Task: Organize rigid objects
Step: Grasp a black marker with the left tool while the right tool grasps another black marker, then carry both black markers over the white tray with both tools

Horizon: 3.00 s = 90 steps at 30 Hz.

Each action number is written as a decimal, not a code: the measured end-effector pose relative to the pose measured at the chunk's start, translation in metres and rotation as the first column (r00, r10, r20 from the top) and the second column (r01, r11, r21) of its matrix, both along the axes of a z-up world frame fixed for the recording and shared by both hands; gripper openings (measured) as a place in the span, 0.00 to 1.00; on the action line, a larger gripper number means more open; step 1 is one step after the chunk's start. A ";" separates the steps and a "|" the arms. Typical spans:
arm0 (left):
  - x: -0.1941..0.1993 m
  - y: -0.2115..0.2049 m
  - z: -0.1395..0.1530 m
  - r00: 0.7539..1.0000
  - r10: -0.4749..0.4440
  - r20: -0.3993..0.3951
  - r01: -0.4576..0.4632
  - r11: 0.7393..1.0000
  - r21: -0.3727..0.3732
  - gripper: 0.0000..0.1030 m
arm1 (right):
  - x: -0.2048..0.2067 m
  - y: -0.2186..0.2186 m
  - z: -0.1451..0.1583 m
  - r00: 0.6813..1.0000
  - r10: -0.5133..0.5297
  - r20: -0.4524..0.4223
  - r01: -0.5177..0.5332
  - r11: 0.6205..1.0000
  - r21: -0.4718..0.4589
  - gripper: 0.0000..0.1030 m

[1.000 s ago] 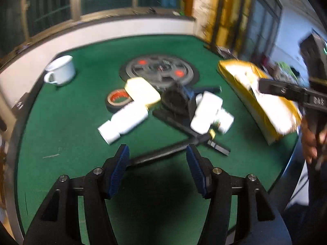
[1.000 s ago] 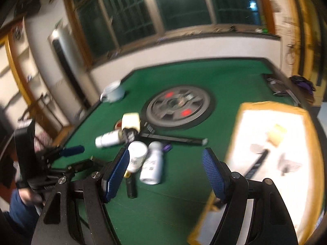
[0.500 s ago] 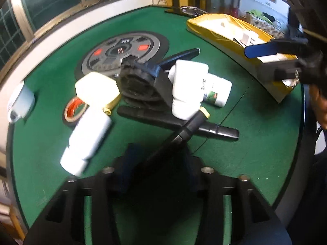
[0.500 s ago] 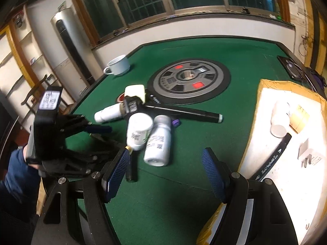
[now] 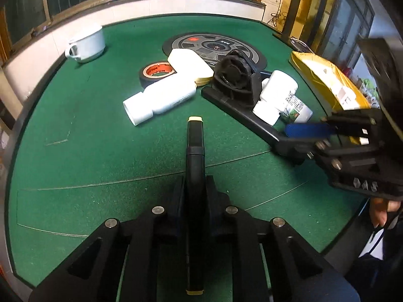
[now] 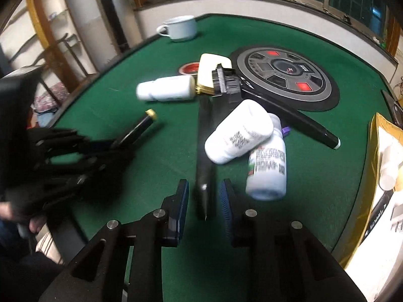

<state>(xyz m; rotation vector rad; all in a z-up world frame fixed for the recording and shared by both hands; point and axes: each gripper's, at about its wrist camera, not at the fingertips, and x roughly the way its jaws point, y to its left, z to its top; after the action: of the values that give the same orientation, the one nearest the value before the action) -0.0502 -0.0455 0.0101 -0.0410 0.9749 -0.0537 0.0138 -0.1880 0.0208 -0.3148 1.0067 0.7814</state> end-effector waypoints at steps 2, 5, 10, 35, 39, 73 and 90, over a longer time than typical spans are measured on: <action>-0.003 -0.003 -0.001 1.000 0.001 0.008 -0.001 1.000 0.016 0.12 | 0.008 0.004 -0.002 1.000 -0.008 -0.009 0.008 1.000 0.004 0.23; -0.001 -0.004 -0.002 1.000 0.008 0.018 -0.008 1.000 0.023 0.12 | 0.023 0.017 -0.007 0.999 -0.035 -0.035 0.035 0.999 -0.013 0.22; 0.003 -0.003 -0.002 0.999 0.023 0.026 -0.024 0.999 0.028 0.12 | 0.027 0.042 -0.008 0.998 -0.025 0.054 0.029 0.997 -0.076 0.19; 0.005 -0.036 0.015 0.975 0.162 0.153 -0.162 0.987 -0.013 0.12 | -0.010 -0.053 -0.003 0.988 -0.112 -0.102 0.136 0.954 0.267 0.13; 0.004 -0.040 0.012 0.980 0.148 0.136 -0.148 0.989 -0.014 0.12 | -0.012 -0.058 0.003 0.989 -0.115 -0.090 0.137 0.947 0.290 0.13; 0.032 -0.139 0.072 0.978 -0.085 0.191 0.102 0.992 -0.077 0.12 | 0.000 -0.156 0.038 0.938 -0.342 -0.057 0.336 0.852 0.401 0.13; 0.085 -0.267 0.050 0.952 -0.285 0.114 0.303 0.932 -0.200 0.12 | 0.015 -0.281 0.029 0.713 -0.697 -0.071 0.682 0.667 0.300 0.13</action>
<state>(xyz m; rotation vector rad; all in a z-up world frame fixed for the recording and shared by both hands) 0.0352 -0.3126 0.0605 -0.0909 0.8817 -0.4353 0.0291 -0.4689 0.0494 0.3233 0.8434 0.2087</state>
